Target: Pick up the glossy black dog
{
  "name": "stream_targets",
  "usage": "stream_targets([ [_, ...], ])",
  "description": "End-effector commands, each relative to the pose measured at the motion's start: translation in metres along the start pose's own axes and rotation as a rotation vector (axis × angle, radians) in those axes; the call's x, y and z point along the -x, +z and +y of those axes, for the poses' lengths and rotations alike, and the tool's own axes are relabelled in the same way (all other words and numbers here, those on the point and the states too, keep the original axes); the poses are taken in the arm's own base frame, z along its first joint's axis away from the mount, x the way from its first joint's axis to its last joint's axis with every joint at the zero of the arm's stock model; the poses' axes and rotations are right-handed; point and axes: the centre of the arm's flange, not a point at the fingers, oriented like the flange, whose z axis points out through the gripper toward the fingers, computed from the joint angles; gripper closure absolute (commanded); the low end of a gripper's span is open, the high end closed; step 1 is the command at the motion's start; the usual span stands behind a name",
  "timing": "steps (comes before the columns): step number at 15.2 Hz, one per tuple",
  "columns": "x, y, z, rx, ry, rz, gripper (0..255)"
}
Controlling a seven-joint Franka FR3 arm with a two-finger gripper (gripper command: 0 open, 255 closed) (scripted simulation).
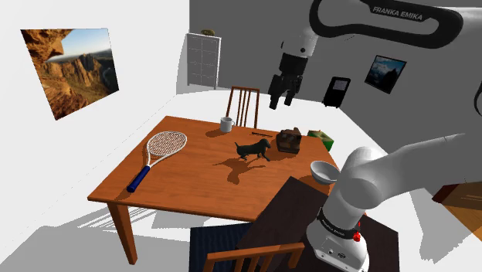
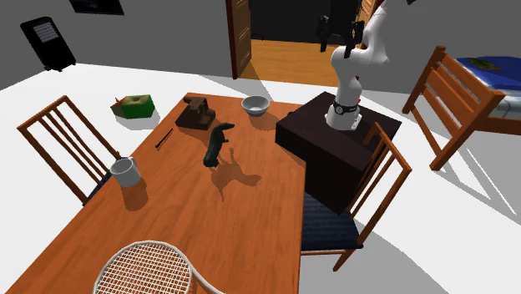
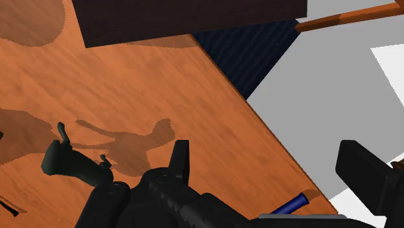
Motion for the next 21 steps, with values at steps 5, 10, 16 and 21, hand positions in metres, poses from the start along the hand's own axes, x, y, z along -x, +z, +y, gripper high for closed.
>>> stream_targets([
  [5,-0.03,0.033,0.029,0.009,0.042,-0.006,0],
  [10,-0.065,0.073,0.066,0.02,0.096,-0.015,0],
  [16,-0.104,0.122,0.115,0.034,0.159,-0.024,0],
  [21,-0.134,0.162,0.157,0.045,0.212,-0.032,0],
])
